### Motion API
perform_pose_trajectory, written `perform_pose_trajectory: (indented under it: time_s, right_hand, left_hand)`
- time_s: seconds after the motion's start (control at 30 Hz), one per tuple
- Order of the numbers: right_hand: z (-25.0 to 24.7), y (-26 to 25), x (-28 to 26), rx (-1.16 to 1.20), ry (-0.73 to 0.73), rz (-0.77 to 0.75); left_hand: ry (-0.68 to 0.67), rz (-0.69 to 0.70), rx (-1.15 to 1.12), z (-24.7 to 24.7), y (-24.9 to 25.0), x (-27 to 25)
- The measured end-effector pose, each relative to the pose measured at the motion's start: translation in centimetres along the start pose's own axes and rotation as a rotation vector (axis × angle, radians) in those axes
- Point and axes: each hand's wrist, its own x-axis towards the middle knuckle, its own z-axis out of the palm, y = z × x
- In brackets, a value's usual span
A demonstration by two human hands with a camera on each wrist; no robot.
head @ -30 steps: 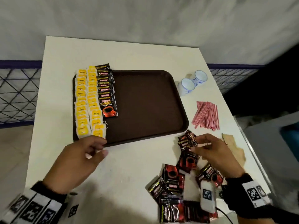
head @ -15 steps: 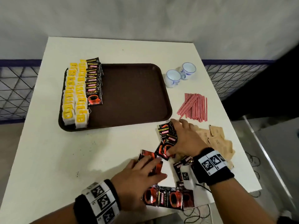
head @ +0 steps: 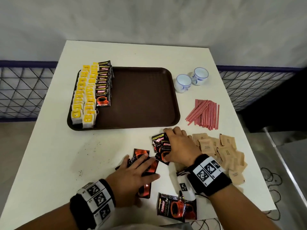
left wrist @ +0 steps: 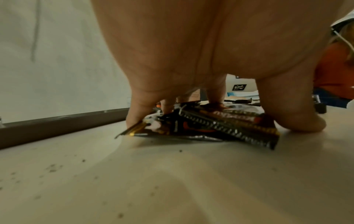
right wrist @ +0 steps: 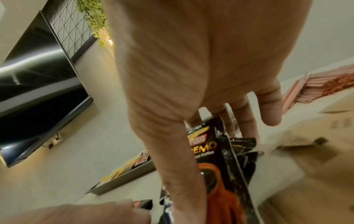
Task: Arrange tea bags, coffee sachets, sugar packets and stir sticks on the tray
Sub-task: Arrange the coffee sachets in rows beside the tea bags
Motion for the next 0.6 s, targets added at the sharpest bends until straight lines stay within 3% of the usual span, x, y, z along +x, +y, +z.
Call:
perform_pose_trajectory:
  time_s: [0.4, 0.6]
  right_hand:
    - [0.5, -1.3, 0.7, 0.341, 0.031, -0.078]
    - [0.7, -1.8, 0.6, 0.711, 0.053, -0.047]
  left_hand:
    - [0.108, -0.045, -0.100, 0.4, -1.6, -0.7]
    - [0.163, -0.019, -0.084, 0.4, -2.6, -0.6]
